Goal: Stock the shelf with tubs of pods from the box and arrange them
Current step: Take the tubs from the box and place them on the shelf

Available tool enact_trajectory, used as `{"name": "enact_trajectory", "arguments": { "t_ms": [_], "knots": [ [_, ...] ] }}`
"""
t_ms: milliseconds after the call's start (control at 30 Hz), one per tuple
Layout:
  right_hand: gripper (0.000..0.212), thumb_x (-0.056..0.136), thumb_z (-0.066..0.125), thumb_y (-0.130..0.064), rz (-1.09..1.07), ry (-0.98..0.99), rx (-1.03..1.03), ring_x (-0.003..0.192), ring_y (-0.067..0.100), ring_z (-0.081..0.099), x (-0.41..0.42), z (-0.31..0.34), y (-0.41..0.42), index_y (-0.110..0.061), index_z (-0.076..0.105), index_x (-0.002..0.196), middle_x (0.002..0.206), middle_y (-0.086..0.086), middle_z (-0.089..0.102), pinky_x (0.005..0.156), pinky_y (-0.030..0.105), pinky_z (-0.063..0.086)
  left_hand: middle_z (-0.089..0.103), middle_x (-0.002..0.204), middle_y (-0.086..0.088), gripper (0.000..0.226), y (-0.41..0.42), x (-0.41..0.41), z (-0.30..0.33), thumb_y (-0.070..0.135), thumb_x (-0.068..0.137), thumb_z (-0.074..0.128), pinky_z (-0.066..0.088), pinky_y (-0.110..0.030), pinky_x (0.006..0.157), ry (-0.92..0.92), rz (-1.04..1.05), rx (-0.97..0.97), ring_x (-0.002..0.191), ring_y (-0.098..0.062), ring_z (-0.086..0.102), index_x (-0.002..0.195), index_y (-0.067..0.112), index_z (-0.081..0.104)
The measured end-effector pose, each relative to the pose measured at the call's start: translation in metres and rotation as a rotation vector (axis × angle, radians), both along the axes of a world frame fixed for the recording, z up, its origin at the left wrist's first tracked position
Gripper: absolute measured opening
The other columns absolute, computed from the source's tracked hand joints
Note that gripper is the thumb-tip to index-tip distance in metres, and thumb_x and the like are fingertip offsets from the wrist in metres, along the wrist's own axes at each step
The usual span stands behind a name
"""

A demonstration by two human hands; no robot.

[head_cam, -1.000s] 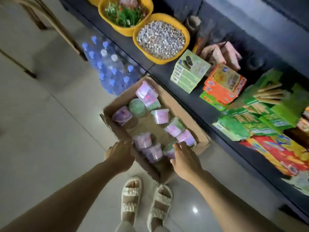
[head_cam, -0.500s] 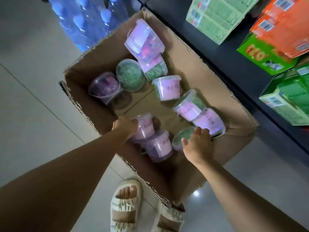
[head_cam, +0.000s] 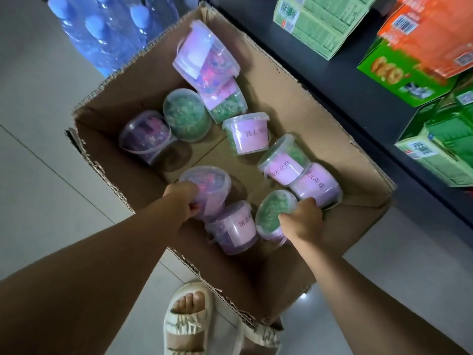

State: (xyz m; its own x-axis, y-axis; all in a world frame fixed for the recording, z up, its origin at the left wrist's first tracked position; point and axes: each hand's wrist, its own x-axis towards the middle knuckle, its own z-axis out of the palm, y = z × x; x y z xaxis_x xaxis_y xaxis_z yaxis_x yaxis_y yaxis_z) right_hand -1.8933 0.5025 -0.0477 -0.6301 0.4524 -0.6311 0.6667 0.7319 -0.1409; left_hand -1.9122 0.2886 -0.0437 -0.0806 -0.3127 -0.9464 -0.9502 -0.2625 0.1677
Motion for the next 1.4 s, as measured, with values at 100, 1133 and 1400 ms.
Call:
{"name": "enact_trajectory", "arguments": {
  "t_ms": [100, 1133, 1400],
  "knots": [
    [0.040, 0.079, 0.065, -0.012, 0.012, 0.080, -0.075, 0.105, 0.037, 0.058, 0.003, 0.031, 0.001, 0.004, 0.046, 0.111, 0.116, 0.022, 0.060, 0.077, 0.033, 0.046, 0.066, 0.108, -0.014, 0.028, -0.010, 0.006, 0.012, 0.016, 0.087, 0.059, 0.050, -0.024, 0.074, 0.093, -0.169, -0.133, 0.092, -0.025, 0.065, 0.112, 0.002, 0.062],
    [0.006, 0.086, 0.056, -0.014, -0.275, 1.046, -0.289, 0.086, 0.032, 0.062, -0.016, 0.803, 0.082, -0.009, 0.057, 0.090, 0.083, 0.010, 0.063, 0.077, 0.051, 0.053, 0.045, 0.065, -0.008, 0.009, 0.055, -0.057, 0.789, 0.004, 0.088, 0.057, 0.044, -0.022, 0.046, 1.120, -0.232, 0.037, 0.050, -0.021, 0.044, 0.092, 0.011, 0.053],
    [0.015, 0.088, 0.050, -0.011, -0.515, 1.267, -0.219, 0.070, 0.025, 0.056, 0.040, 0.940, 0.146, -0.011, 0.055, 0.074, 0.076, 0.009, 0.059, 0.076, 0.045, 0.052, 0.050, 0.072, -0.013, 0.005, 0.125, -0.054, 0.924, 0.006, 0.088, 0.056, 0.046, -0.016, 0.039, 1.284, -0.393, 0.253, 0.059, -0.020, 0.046, 0.092, 0.005, 0.059]
  ]
}}
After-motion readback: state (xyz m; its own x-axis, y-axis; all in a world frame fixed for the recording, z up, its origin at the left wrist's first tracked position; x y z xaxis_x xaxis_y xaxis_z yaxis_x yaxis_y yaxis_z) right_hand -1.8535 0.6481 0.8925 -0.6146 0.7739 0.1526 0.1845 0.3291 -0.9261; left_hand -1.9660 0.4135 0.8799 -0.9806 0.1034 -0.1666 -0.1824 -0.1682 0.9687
